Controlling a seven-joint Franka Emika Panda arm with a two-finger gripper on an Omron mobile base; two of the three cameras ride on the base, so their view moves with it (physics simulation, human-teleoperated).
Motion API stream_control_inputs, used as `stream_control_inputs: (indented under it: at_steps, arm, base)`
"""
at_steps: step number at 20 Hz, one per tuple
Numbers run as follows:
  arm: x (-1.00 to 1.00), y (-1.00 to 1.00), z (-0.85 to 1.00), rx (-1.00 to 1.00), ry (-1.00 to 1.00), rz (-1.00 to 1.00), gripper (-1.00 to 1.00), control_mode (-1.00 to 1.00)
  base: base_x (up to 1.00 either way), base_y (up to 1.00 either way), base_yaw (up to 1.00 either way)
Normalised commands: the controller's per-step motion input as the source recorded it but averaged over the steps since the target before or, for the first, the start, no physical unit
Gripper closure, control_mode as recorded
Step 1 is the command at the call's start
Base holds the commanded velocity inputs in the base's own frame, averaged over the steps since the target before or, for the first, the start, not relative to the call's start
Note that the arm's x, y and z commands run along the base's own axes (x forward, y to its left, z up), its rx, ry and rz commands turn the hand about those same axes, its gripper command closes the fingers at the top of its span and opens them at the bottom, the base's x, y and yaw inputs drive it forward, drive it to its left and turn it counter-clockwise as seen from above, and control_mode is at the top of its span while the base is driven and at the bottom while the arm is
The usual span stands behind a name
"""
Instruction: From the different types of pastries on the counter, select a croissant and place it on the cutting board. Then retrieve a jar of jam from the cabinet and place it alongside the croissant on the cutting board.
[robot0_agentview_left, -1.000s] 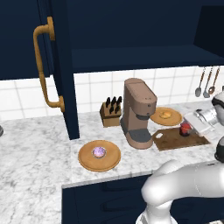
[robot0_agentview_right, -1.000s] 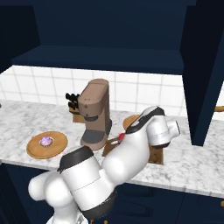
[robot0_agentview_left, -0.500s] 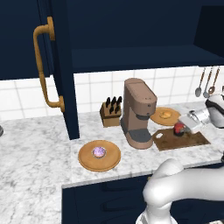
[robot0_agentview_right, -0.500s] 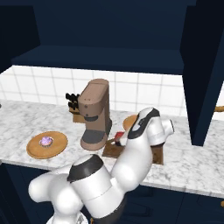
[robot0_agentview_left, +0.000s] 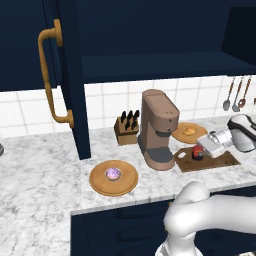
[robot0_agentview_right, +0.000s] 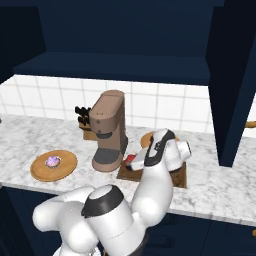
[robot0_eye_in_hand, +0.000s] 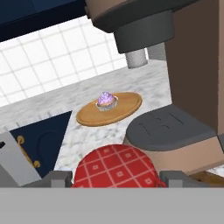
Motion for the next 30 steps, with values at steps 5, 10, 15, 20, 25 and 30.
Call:
stream_control_inputs:
  at_steps: [5, 10, 15, 20, 25, 30]
  arm:
    - [0.07, 0.0, -0.11, 0.0, 0.0, -0.03, 1.0, -1.0]
    - [0.46, 0.0, -0.19, 0.0, -0.05, -0.02, 1.0, -1.0]
    - [0.25, -0.2, -0.22, 0.0, -0.01, 0.05, 1.0, -1.0]
    - [0.14, -0.41, -0.26, 0.0, -0.01, 0.15, 1.0, -1.0]
    - [0.46, -0.19, -0.15, 0.0, 0.0, 0.06, 1.0, -1.0]
    - [0.55, 0.0, -0.11, 0.01, 0.0, 0.0, 1.0, -1.0]
  base:
    - [0.0, 0.0, 0.0]
    - [0.0, 0.0, 0.0]
    - [0.0, 0.0, 0.0]
    - [0.0, 0.0, 0.0]
    - [0.0, 0.0, 0.0]
    - [0.0, 0.0, 0.0]
